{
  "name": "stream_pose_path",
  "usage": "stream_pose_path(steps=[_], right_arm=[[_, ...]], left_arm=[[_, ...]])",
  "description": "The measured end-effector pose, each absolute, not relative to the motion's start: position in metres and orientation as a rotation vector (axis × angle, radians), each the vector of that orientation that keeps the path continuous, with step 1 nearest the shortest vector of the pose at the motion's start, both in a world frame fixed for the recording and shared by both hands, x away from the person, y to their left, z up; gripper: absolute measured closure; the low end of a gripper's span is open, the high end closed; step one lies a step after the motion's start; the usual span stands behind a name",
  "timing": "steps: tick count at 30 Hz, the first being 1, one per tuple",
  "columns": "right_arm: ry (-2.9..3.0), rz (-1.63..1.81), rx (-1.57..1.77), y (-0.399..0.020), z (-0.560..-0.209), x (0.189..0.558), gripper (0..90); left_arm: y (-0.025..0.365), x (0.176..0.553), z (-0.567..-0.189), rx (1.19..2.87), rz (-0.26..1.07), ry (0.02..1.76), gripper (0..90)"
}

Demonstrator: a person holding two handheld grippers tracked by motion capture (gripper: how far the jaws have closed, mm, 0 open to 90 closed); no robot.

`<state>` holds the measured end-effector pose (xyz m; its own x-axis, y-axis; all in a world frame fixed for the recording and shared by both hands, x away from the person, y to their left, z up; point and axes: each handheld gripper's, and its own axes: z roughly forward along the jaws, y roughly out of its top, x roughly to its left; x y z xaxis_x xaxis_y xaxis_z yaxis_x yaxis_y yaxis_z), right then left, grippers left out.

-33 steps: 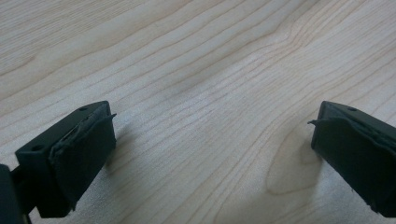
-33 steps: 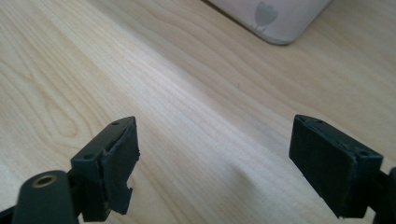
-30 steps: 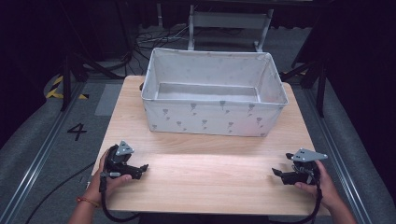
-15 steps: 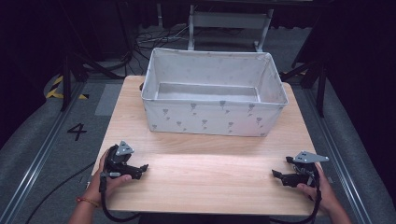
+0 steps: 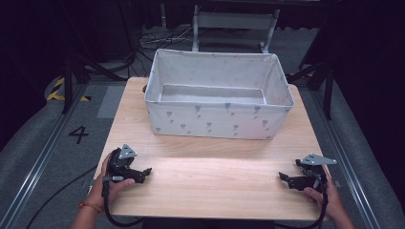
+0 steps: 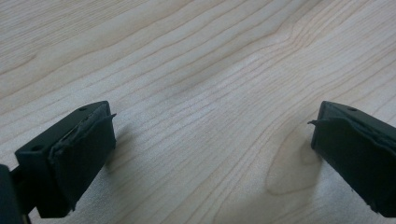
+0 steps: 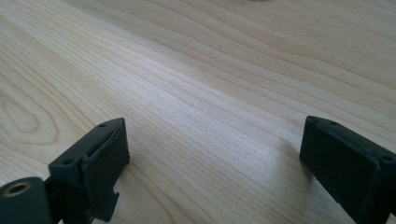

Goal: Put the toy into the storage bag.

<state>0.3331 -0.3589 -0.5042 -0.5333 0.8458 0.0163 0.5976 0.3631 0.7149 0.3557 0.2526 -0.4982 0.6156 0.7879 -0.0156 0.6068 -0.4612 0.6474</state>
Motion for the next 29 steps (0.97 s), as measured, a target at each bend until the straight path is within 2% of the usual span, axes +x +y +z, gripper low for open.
stream_pose_path(steps=[4, 12, 29], right_arm=[[2.275, 0.968, 1.266, -0.3589, -0.5042, 0.3331, 8.4], [2.252, 0.929, 1.318, -0.3578, -0.5051, 0.3351, 0.6], [2.253, 0.928, 1.316, -0.3579, -0.5051, 0.3351, 0.6]], left_arm=[[0.2525, 0.3556, -0.4981, 2.221, 0.377, 1.095, 0.1], [0.252, 0.3556, -0.4982, 2.217, 0.379, 1.102, 0.2], [0.2521, 0.3566, -0.4984, 2.215, 0.378, 1.103, 0.2]])
